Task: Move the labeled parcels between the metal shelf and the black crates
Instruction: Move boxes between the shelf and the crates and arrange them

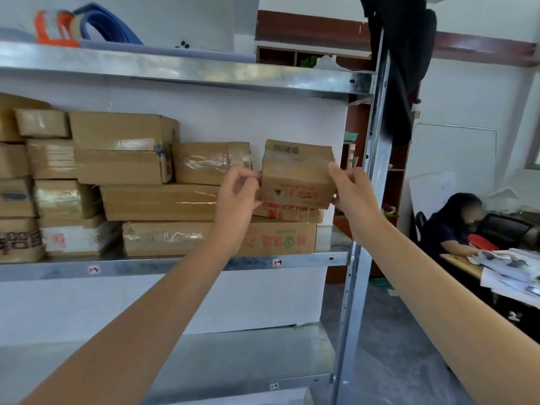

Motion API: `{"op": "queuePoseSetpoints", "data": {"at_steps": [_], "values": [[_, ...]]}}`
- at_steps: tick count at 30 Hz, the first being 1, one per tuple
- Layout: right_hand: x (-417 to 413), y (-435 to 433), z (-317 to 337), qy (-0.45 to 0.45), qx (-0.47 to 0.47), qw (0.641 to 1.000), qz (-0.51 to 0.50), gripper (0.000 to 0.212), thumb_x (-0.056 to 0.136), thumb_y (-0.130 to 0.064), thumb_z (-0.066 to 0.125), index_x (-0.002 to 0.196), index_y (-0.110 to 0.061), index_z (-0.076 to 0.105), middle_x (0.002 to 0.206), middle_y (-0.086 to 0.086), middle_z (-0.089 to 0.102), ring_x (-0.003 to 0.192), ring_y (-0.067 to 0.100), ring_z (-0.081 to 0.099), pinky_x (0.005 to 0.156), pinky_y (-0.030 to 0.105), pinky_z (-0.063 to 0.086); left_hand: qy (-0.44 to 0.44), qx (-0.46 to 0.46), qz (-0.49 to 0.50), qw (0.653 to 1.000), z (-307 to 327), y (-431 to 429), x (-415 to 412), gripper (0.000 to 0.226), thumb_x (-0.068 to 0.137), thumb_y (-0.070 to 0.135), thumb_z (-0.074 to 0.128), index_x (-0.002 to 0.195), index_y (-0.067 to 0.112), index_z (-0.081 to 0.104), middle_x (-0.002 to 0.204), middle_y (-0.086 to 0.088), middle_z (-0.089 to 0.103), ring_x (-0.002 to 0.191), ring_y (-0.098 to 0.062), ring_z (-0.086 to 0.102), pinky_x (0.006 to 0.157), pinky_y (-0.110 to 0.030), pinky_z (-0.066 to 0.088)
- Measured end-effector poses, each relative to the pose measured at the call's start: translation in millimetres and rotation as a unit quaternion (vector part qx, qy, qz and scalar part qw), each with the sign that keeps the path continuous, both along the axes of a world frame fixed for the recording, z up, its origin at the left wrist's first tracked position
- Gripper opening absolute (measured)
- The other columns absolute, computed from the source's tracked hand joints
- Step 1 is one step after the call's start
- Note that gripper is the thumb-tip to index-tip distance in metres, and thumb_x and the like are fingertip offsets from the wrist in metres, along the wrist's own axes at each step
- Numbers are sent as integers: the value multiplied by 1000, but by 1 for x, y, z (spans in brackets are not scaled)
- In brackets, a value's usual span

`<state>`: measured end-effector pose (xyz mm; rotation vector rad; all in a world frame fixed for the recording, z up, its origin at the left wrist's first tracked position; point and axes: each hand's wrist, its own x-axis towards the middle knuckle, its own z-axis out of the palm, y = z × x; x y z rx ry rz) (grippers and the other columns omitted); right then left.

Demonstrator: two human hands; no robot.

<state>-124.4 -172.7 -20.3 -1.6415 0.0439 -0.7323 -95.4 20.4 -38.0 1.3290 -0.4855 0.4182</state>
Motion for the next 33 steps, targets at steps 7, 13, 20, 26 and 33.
{"op": "queuePoseSetpoints", "data": {"at_steps": [7,13,20,26,33], "values": [[-34,22,-38,-1,14,999,31,36,88,-43,72,110,-19,56,108,-2,63,105,16,64,95,43,56,31,-27,7,999,-36,33,-36,12,88,41,69,89,30,71,97,11,73,99,-8,68,89,-38,58],[-52,79,-80,32,-77,991,104,17,92,-41,68,105,-31,66,94,-8,69,86,1,65,65,12,51,85,-24,82,993,-81,89,-58,7,88,32,72,90,37,76,94,18,74,92,1,68,80,-23,55],[-63,164,-138,97,-95,978,158,24,91,-20,72,113,-24,64,98,0,71,87,12,67,78,26,56,108,16,181,977,-142,175,-101,21,90,16,70,97,36,74,98,18,74,93,4,67,73,-6,48],[-75,237,-179,177,-72,951,244,8,99,-17,56,104,-23,54,108,6,66,90,18,70,66,25,61,152,54,287,944,-197,244,-140,29,94,12,65,113,33,69,108,2,61,94,-9,63,78,-10,50],[-98,304,-198,228,3,930,287,45,100,-60,27,111,-26,54,102,-3,65,77,9,73,59,15,56,148,16,276,950,-214,300,-173,26,95,6,54,107,26,68,107,-5,63,94,-23,67,92,-40,54]]}}
